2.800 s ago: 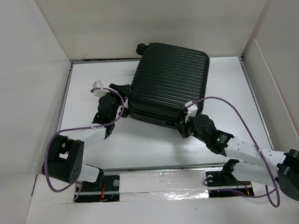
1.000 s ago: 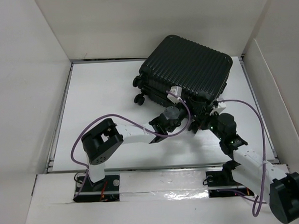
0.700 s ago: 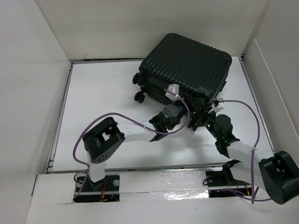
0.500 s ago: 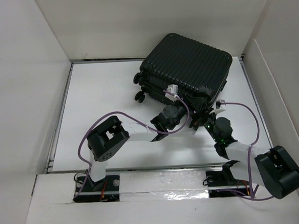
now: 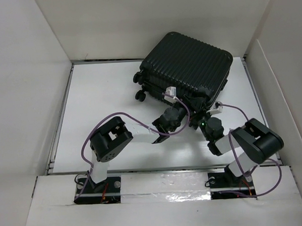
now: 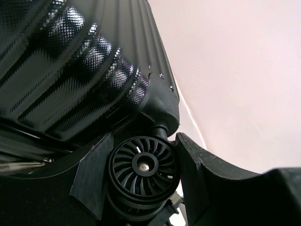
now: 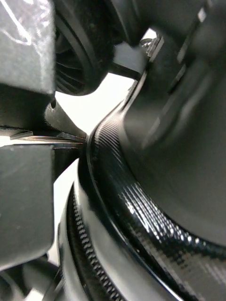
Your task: Pack the luggage
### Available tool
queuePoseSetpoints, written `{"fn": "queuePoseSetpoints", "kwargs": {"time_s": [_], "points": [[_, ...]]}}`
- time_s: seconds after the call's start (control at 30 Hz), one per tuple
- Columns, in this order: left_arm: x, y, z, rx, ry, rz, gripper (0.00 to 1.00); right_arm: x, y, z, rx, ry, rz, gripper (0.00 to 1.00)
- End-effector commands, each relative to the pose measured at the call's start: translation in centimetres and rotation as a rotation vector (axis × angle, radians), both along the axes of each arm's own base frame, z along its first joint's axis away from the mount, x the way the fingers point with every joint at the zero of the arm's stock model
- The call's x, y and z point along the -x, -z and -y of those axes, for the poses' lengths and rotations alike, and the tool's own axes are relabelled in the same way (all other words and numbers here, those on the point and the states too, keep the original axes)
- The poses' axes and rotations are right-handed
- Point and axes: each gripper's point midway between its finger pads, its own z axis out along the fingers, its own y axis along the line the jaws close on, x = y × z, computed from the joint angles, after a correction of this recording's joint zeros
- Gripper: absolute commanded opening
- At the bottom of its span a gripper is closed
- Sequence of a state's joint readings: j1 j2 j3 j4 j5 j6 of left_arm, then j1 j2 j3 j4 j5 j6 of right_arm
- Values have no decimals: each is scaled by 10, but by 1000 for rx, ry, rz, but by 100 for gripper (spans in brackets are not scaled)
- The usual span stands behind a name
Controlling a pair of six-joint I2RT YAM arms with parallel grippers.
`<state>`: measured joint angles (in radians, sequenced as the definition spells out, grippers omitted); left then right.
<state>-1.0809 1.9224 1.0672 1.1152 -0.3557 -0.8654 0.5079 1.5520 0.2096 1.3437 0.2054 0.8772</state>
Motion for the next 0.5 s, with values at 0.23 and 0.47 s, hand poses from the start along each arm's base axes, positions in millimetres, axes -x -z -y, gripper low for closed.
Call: {"fn": "queuePoseSetpoints", "kwargs": {"time_s": [0.23,0.47], "points": [[186,-97,36,298,657,121,12,58,-82,-86,-91,-401,312,47],[162,-90,-3,270,550,104,72,67,-59,-77,67,-333,190,75]]}}
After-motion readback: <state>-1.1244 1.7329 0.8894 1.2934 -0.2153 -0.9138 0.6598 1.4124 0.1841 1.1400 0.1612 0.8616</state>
